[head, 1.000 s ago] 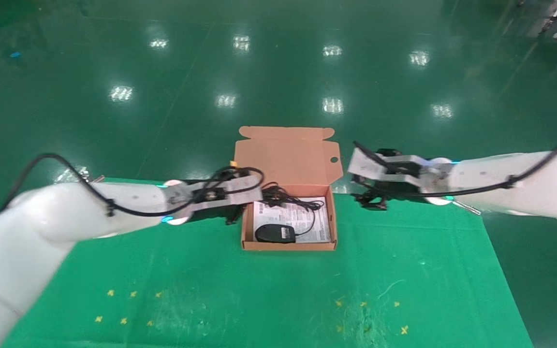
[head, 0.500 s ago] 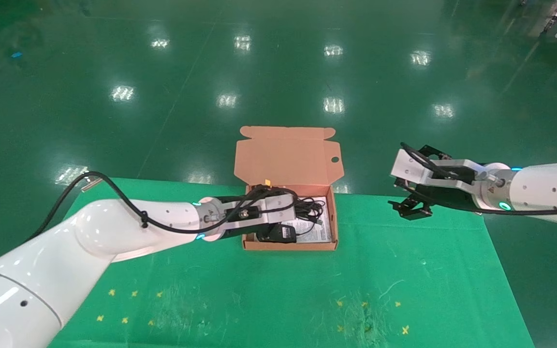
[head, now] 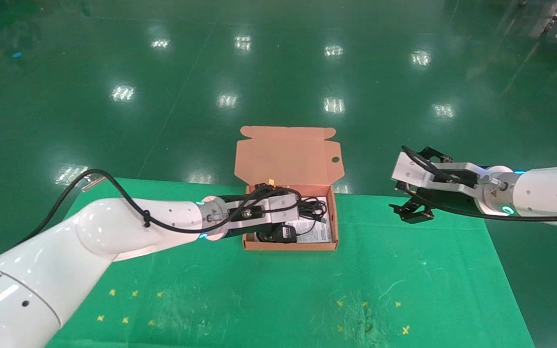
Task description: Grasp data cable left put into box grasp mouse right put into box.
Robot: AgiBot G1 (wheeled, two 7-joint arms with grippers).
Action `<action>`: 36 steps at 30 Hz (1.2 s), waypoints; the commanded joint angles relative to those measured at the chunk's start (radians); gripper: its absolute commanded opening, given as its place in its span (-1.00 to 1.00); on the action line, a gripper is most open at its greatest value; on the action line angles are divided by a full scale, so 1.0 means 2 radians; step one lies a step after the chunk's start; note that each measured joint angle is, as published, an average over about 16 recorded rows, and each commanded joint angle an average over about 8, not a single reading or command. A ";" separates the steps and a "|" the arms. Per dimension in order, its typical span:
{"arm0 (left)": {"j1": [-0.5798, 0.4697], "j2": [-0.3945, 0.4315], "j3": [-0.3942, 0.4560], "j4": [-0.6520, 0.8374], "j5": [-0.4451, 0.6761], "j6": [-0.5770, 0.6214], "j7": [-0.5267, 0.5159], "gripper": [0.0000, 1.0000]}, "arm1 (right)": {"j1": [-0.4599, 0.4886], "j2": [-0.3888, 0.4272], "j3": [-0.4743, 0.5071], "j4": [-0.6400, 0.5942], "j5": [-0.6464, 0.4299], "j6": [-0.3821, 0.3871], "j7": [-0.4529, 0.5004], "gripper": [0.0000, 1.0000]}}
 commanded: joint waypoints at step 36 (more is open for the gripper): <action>0.042 -0.159 -0.125 -0.152 -0.138 0.145 -0.103 1.00 | -0.069 0.014 0.166 0.026 0.162 -0.139 -0.074 1.00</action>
